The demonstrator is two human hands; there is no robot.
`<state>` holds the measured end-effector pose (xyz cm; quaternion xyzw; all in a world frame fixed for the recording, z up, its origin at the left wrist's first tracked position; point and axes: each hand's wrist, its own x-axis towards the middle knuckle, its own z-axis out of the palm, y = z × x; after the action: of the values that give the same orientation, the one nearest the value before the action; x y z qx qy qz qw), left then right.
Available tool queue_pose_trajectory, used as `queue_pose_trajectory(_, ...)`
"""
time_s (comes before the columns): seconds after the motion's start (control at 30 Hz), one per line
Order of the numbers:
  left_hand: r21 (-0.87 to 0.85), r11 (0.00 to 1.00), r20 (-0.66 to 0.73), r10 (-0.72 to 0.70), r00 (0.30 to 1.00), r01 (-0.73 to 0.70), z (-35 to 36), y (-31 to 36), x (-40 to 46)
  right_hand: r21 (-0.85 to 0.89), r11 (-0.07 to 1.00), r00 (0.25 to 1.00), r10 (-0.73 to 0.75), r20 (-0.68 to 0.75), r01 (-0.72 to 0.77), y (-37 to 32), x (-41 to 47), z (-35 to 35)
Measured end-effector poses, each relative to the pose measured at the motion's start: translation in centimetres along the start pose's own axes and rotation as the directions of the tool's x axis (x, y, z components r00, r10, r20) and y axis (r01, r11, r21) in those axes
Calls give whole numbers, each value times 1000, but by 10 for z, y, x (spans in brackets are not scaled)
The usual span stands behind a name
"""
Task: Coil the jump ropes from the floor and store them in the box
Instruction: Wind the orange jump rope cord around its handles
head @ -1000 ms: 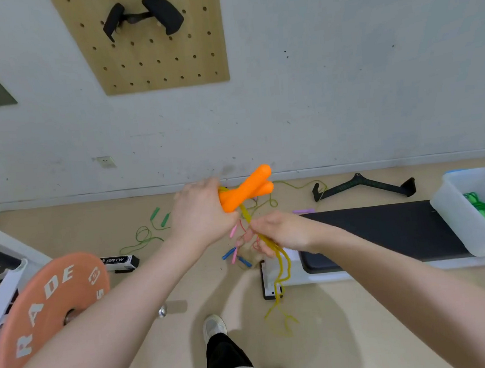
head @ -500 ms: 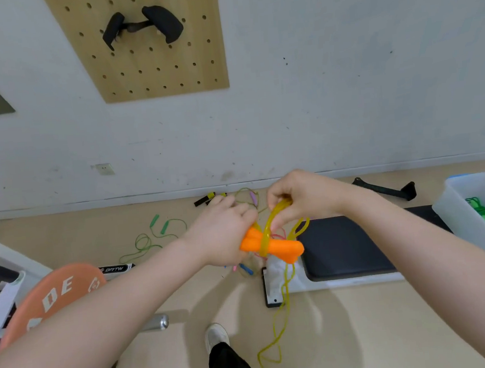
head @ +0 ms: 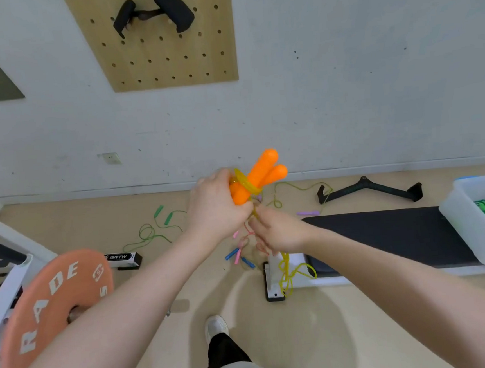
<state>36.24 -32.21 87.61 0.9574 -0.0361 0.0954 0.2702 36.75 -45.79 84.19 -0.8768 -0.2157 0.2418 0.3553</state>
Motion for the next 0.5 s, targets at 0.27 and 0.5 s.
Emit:
queue_pose_trajectory(0.27,688,697,245,40,969,-202,24,-33,-5,-465,884,938,119,325,49,-29,-18,-18)
queue_pose_trajectory(0.5,579,571,396,427,813,-582,20,-8,-5,-201,974,992,-114,-59,100,-21,-19,-91)
